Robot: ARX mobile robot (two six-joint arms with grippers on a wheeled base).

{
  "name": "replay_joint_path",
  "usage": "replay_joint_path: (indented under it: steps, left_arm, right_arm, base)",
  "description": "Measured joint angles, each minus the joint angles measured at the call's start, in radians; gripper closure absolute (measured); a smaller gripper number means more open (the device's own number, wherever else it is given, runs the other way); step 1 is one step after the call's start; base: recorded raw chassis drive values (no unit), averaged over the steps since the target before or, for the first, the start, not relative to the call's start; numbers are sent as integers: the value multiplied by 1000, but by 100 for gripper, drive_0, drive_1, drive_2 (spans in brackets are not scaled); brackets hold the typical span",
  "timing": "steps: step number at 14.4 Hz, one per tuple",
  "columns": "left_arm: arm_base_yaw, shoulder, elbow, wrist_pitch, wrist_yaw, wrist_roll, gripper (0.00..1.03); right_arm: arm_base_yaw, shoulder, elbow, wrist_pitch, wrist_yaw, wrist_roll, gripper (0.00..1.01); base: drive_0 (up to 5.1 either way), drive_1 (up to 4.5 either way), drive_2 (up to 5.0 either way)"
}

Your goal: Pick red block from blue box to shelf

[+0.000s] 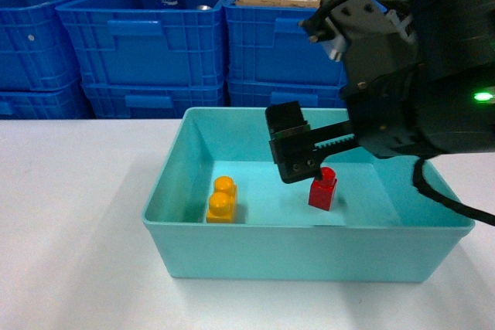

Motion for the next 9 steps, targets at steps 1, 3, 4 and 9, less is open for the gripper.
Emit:
replay_joint_path:
  steps: [1,3,4,9]
  left_arm:
    - [0,0,0,0,0,0,5]
    - [0,0,0,0,0,0,5]
    - [0,0,0,0,0,0,5]
    - [0,0,0,0,0,0,5]
  right_arm:
    - [3,50,50,-25,8,16,3]
    - [2,176,162,-50,50,43,3]
    - [-4,229,206,-73,64,56,3]
    - [-37,455,413,-130,137,77,3]
  base:
    - [0,0,0]
    - [0,0,0]
    - [0,0,0]
    - [0,0,0]
